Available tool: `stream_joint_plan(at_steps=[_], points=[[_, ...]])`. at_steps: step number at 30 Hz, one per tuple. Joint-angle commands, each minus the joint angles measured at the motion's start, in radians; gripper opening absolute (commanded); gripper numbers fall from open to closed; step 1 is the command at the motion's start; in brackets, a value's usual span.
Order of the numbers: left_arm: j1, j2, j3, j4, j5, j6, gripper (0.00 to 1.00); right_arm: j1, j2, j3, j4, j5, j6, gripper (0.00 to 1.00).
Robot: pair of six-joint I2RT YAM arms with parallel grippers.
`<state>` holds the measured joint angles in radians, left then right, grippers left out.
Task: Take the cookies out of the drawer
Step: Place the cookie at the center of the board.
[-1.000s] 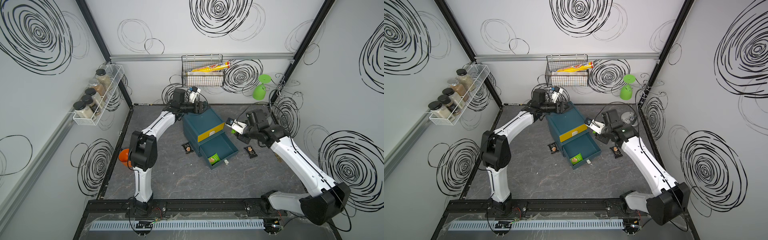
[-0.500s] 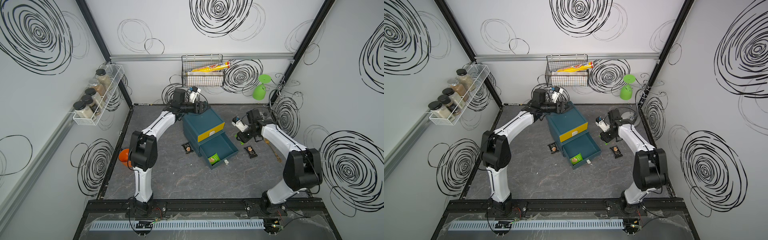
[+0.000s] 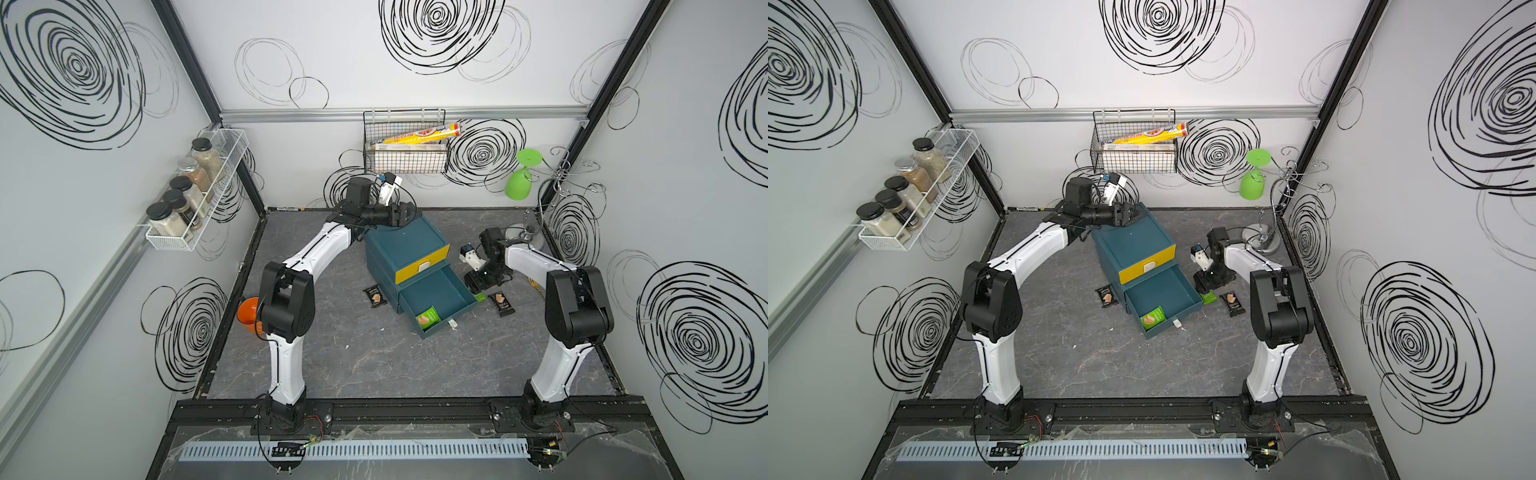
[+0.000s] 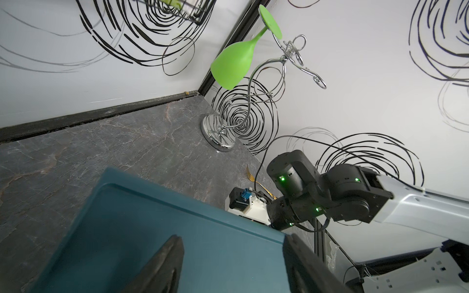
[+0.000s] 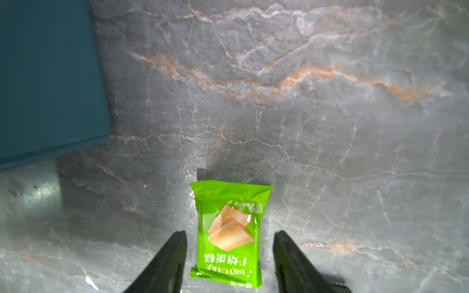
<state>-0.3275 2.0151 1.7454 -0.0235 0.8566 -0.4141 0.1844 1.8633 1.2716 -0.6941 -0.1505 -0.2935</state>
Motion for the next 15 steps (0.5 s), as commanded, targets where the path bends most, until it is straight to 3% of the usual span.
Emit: stream_joint_plan(at_steps=[1,4,7,8,12,15], points=[[-0.005,-0.015,-0.001,0.038,0.025,-0.064,0.72,-0.014,-0.051,0.033,0.027,-0.009,0.034,0.68],[-0.004,-0.046,0.015,0.113,0.043,-0.138,0.73,-0.030,-0.101,0.058,0.024,-0.022,0.045,0.69],[-0.004,-0.082,0.057,0.169,0.060,-0.214,0.77,-0.039,-0.153,0.058,0.061,-0.066,0.074,0.65],[-0.004,-0.096,0.066,0.194,0.068,-0.245,0.89,-0.040,-0.163,0.057,0.082,-0.098,0.090,0.60],[-0.005,-0.192,0.028,0.298,0.074,-0.359,0.93,-0.042,-0.123,0.067,0.129,-0.253,0.161,0.36],[-0.033,-0.318,-0.056,0.253,0.042,-0.311,0.94,-0.040,-0.085,0.069,0.161,-0.335,0.203,0.29]])
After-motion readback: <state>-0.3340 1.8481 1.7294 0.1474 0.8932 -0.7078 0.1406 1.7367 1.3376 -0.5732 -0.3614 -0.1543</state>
